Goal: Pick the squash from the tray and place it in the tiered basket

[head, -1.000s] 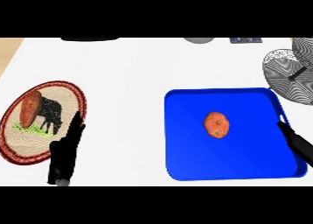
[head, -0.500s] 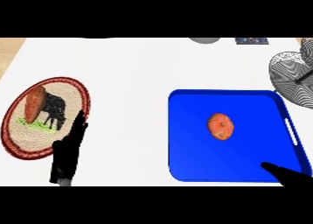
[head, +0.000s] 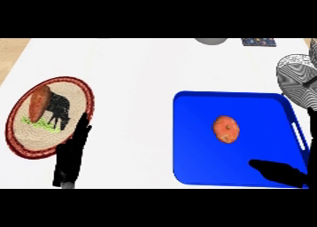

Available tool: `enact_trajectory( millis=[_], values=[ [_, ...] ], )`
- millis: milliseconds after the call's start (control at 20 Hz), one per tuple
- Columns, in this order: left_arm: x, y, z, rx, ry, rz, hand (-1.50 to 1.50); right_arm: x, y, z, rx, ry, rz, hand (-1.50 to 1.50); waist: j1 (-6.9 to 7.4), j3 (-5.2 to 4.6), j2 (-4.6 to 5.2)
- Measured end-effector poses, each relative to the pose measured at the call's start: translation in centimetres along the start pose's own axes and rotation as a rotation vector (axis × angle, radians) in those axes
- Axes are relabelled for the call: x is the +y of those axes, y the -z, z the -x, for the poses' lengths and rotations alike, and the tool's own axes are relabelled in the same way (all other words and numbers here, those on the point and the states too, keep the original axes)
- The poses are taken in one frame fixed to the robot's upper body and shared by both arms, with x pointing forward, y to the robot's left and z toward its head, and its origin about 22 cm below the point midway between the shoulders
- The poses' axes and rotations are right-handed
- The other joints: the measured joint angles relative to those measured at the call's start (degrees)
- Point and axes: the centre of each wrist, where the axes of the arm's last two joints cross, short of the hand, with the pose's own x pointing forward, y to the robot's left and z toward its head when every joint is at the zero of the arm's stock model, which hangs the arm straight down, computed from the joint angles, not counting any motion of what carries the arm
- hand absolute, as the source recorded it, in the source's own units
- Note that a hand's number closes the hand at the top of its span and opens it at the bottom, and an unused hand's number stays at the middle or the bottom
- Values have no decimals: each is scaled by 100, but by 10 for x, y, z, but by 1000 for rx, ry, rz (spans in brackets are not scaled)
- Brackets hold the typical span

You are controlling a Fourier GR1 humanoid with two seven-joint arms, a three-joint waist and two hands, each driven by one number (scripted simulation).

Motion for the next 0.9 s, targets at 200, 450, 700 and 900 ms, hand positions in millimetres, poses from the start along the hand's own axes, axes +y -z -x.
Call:
enact_trajectory(
  millis=[200, 450, 700, 900],
  values=[
    [-2, -1, 0, 3, -1, 0, 0, 22, 2, -24, -8, -48, 6, -150, -13, 11, -5],
    [3, 2, 0, 9, -1, -8, 0, 50, 5, -36, 18, -148, -28, -150, -44, 16, -7],
    [4, 3, 0, 14, -1, -2, 0, 70, 14, -53, 58, -209, -78, -150, -52, 19, -7],
    [7, 1, 2, 9, -4, -12, 0, 85, 19, -64, 78, -226, -115, -150, -76, 24, -13]
  ],
)
